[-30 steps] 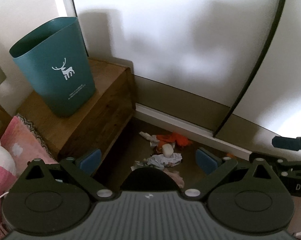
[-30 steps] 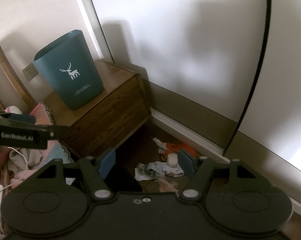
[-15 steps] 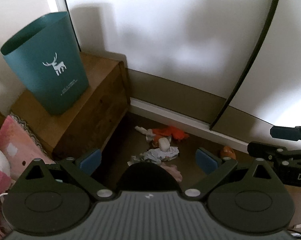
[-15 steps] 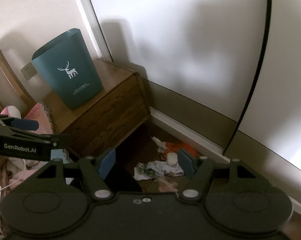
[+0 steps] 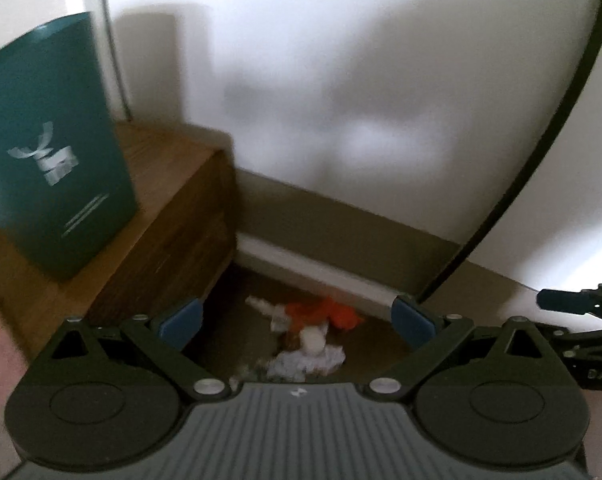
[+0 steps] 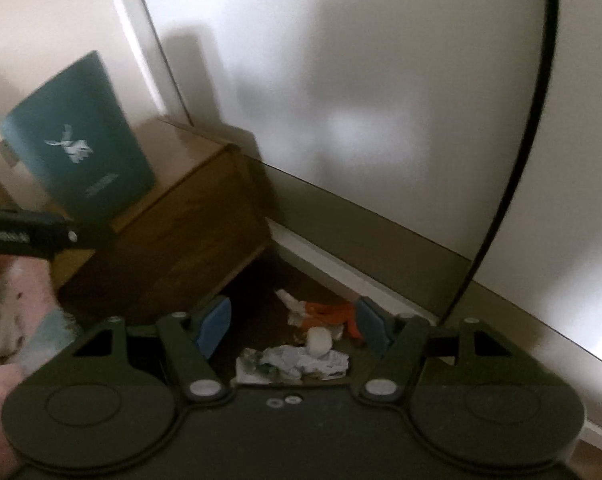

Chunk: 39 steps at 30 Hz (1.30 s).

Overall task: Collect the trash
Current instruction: 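Lower the left tool to crumpled white paper while the right tool grasps the pink mesh puff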

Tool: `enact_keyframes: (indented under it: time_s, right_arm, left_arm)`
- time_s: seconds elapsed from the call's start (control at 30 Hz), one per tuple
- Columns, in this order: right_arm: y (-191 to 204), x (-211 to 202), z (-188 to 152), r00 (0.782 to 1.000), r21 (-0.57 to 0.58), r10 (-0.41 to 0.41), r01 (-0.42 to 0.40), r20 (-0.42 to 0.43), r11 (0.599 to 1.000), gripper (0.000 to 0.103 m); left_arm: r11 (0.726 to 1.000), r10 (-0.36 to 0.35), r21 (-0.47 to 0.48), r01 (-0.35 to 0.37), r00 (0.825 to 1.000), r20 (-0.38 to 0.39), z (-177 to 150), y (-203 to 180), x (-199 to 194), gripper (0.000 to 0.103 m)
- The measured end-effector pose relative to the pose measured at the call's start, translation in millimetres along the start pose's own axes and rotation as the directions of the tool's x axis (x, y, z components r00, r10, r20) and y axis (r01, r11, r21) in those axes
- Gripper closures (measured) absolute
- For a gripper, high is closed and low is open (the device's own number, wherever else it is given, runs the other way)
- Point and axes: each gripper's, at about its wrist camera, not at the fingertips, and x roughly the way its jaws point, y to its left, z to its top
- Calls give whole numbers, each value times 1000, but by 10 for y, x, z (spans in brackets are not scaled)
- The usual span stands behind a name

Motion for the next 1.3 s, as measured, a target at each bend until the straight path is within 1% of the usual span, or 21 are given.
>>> enact_keyframes:
  time_s: [0.07,0.13,0.23,0.33,0.4,0.53,0.63,0.67,0.7,0.73,0.77,0.83,0.87,0.9,0.97,1.0,1.07,1.17,1.2,1.27,1.3]
  right_arm:
    - [-120,269,36,1000,5,-4,4,-2,1000,35]
    - [-188,534,49,1000,-3,3,-3,2,1000,35]
    - [-226,1004,10,1000,-42,21,-21,-8,999,35]
    - [-224,1471,-98,998,-77,30,-35,-58,996,35]
    - [-203,1823,-211,994,-103,22,-33,-107,994,35]
    - [-215,2408,-475,977,-97,33,-55,-212,994,35]
    - [-201,2861,-738,950,-106,54,-91,-307,990,35]
    - [-202,2988,-837,941,-107,60,-101,-334,989,35]
    - [-202,3162,-945,926,-106,67,-114,-372,988,35]
    - [-206,3303,-1035,911,-104,66,-119,-407,987,35]
    - [-199,3429,-1111,897,-105,64,-122,-438,987,35]
    - [-167,3681,-1293,865,-115,73,-148,-496,982,35]
    - [-151,3802,-1393,854,-133,64,-154,-517,979,35]
    - [-142,3897,-1475,844,-152,56,-161,-533,975,35]
    - [-148,4125,-1658,819,-190,29,-167,-573,968,35]
    - [-177,4233,-1743,804,-189,20,-164,-594,968,35]
    - [-243,4378,-1871,779,-163,22,-159,-627,974,35]
    - [-310,4567,-2000,754,-151,32,-172,-657,973,35]
    - [-316,4632,-2048,744,-149,42,-188,-666,971,35]
    - [-289,4703,-2122,731,-161,43,-207,-681,965,35]
    - [-269,4745,-2165,727,-166,44,-215,-685,963,36]
  left_arm:
    - [1000,-22,23,22,1000,3,76,56,275,2]
    - [999,-17,42,17,1000,-6,128,104,563,2]
    - [998,-13,56,15,999,-42,168,220,1056,2]
    - [998,0,55,5,996,-92,141,365,1588,2]
    - [1000,-3,25,7,989,-146,66,490,1964,2]
    - [999,-17,-38,8,971,-239,-144,715,2637,2]
    - [999,-32,-52,16,947,-319,-334,818,3137,2]
    - [998,-37,-63,16,932,-360,-416,852,3331,2]
    - [997,-46,-76,17,916,-399,-501,887,3515,2]
    - [995,-52,-96,11,897,-439,-601,922,3695,2]
    - [993,-54,-119,-5,875,-482,-727,954,3903,2]
    - [990,-65,-141,-14,841,-537,-940,981,4216,2]
    - [990,-80,-138,2,827,-557,-1035,955,4349,2]
    - [992,-87,-129,16,819,-568,-1108,920,4445,2]
    - [994,-101,-96,55,805,-585,-1291,799,4613,2]
    - [994,-104,-79,71,798,-594,-1362,746,4682,2]
    - [995,-96,-31,96,796,-598,-1495,659,4823,2]
    - [993,-64,39,108,804,-591,-1671,587,5021,3]
    - [992,-69,42,117,802,-594,-1729,586,5095,3]
    - [992,-64,45,115,790,-610,-1860,593,5239,4]
    - [993,-62,44,113,786,-615,-1910,598,5301,12]
